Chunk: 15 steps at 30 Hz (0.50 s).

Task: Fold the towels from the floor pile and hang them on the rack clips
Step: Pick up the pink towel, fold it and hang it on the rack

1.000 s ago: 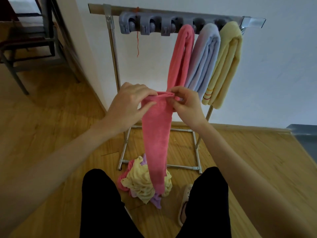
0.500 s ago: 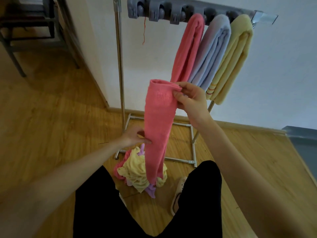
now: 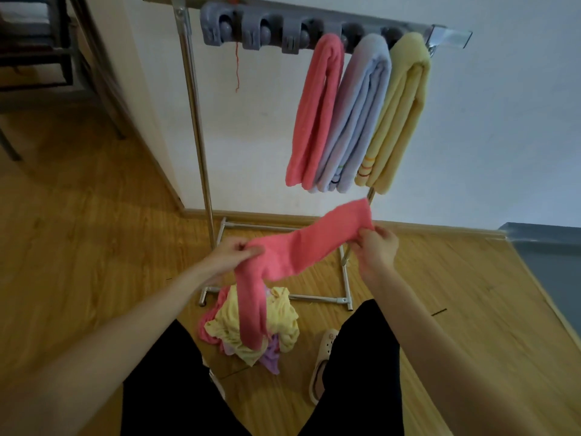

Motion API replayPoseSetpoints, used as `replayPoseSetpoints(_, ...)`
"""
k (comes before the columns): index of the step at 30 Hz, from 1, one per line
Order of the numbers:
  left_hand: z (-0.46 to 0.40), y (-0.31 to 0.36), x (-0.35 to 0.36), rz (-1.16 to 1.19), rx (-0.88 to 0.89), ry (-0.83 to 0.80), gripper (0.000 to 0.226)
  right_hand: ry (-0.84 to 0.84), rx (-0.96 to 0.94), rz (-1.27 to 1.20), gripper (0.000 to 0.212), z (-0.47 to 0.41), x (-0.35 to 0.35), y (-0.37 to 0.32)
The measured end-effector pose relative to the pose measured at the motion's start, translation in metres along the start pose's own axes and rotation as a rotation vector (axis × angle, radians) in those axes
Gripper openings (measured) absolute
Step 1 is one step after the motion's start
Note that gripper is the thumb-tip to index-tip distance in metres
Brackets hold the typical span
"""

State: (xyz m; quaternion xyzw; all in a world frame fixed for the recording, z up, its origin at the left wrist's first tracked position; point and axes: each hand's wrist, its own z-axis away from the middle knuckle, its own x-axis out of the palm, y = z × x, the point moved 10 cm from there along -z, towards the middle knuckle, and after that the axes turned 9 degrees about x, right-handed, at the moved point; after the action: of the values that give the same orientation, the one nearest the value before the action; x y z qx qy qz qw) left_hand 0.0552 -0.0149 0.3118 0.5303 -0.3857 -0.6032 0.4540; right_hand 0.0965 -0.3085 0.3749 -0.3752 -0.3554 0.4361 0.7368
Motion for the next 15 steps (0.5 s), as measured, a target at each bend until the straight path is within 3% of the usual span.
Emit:
replayPoseSetpoints(3,-0.007,0.058,-0.016,-0.079,0.159,-0.031,0.042,0.008,0.107,0.155,0.03,-0.01,-0.01,0.047)
replayPoseSetpoints(5,-0.003,0.1,-0.012,-0.19,0.258,-0.14,0.044,-0.078,0.151,0.274,0.021,-0.01,-0.005,0.071)
replayPoseSetpoints(8,0.012,0.146,0.004,-0.276,0.306,-0.334,0.018,-0.221,0.164,0.471,0.016,-0.006,0.007,0.094)
replayPoseSetpoints(10,0.023,0.17,0.014,-0.318,0.328,-0.448,0.014,-0.304,0.159,0.66,0.017,-0.002,0.016,0.104)
replayPoseSetpoints(13,0.032,0.19,0.025,-0.391,0.351,-0.56,0.019,-0.334,-0.078,0.986,0.019,0.007,0.031,0.094)
replayPoseSetpoints(15,0.037,0.195,0.033,-0.448,0.353,-0.63,0.018,-0.318,-0.369,0.914,0.022,0.021,0.045,0.065)
